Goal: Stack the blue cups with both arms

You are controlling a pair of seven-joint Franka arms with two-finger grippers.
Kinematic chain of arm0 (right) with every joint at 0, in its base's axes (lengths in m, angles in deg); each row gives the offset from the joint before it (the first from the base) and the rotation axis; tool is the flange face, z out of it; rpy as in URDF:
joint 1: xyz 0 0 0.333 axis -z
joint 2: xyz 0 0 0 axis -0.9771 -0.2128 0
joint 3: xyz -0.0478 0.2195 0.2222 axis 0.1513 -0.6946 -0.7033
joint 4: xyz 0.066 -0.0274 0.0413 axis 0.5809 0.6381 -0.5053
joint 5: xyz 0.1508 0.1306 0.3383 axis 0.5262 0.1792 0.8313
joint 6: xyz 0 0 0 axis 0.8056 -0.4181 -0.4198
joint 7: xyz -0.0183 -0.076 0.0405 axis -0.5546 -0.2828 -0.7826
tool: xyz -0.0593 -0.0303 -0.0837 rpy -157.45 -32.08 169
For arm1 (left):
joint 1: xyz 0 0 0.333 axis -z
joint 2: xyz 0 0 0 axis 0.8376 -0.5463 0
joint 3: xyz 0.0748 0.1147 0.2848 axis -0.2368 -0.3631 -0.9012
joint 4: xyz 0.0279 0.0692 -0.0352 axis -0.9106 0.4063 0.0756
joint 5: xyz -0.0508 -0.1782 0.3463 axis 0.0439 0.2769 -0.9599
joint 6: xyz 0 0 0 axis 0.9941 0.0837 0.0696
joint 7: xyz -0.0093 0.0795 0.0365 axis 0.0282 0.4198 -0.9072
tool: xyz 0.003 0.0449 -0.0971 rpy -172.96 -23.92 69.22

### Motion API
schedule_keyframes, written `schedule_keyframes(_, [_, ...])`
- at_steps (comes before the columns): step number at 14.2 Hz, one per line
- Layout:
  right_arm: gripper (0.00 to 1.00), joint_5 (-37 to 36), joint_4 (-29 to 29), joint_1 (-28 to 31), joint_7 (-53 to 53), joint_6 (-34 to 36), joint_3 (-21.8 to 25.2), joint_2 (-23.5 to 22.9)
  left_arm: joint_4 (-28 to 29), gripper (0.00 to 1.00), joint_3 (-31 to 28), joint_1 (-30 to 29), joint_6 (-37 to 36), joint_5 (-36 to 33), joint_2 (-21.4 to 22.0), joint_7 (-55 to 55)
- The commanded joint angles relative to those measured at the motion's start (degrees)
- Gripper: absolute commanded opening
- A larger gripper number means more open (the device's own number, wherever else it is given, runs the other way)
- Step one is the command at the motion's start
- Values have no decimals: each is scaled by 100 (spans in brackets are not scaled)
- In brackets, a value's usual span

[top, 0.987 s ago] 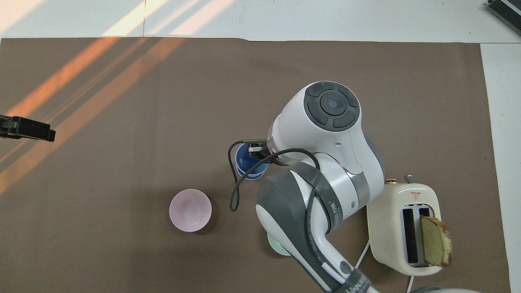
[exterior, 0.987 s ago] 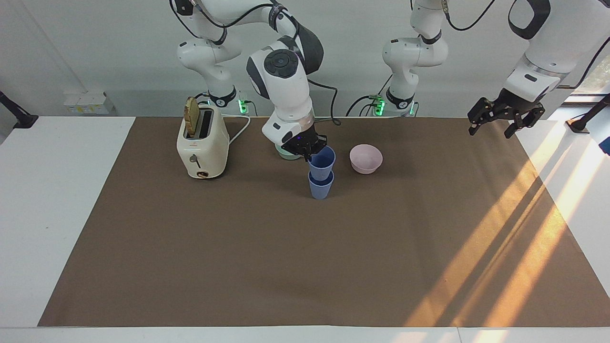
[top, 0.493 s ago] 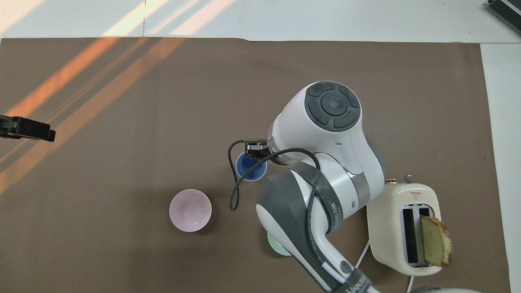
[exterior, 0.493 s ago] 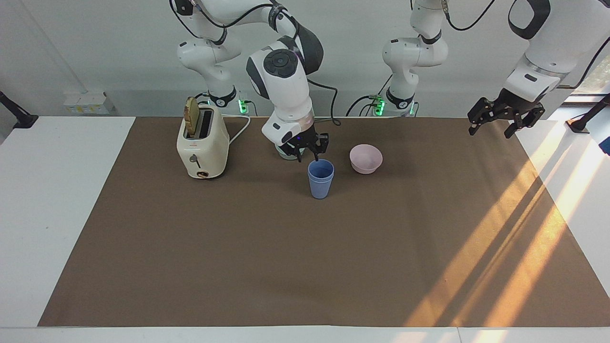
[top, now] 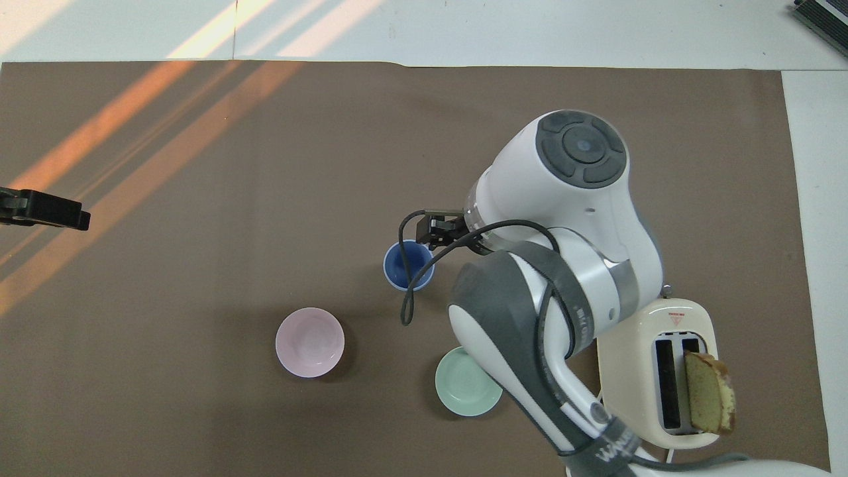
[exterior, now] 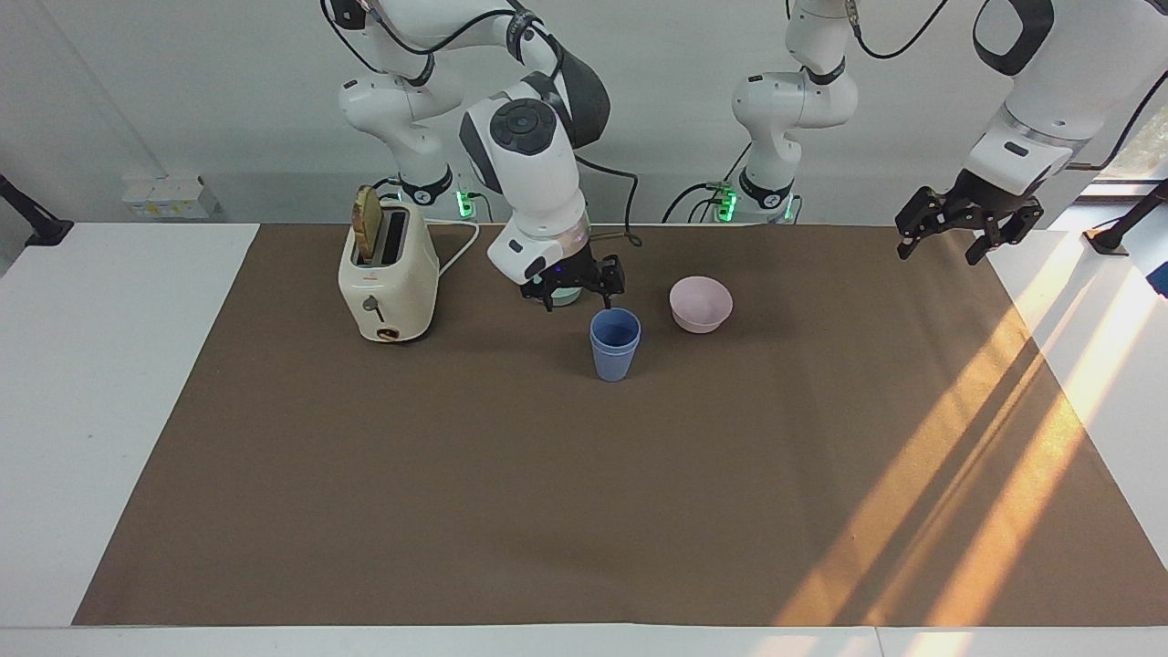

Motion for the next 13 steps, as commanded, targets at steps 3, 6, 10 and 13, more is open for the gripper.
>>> schedule_keyframes(3, [100, -21, -440, 1293, -1365, 1252, 24, 600, 38, 100, 20, 18, -5, -76, 77, -45])
schedule_keyframes(6, [100, -230, -650, 2023, -2682, 1849, 41, 883, 38, 100, 20, 19, 4, -76, 77, -45])
schedule_keyframes(10, [100, -777, -1012, 2341, -3293, 2484, 120, 1163, 38, 100, 20, 27, 4, -76, 77, -45])
schedule_keyframes(13, [100, -689, -933, 2359, -3232, 2528, 436, 1524, 38, 100, 20, 27, 4, -76, 77, -45])
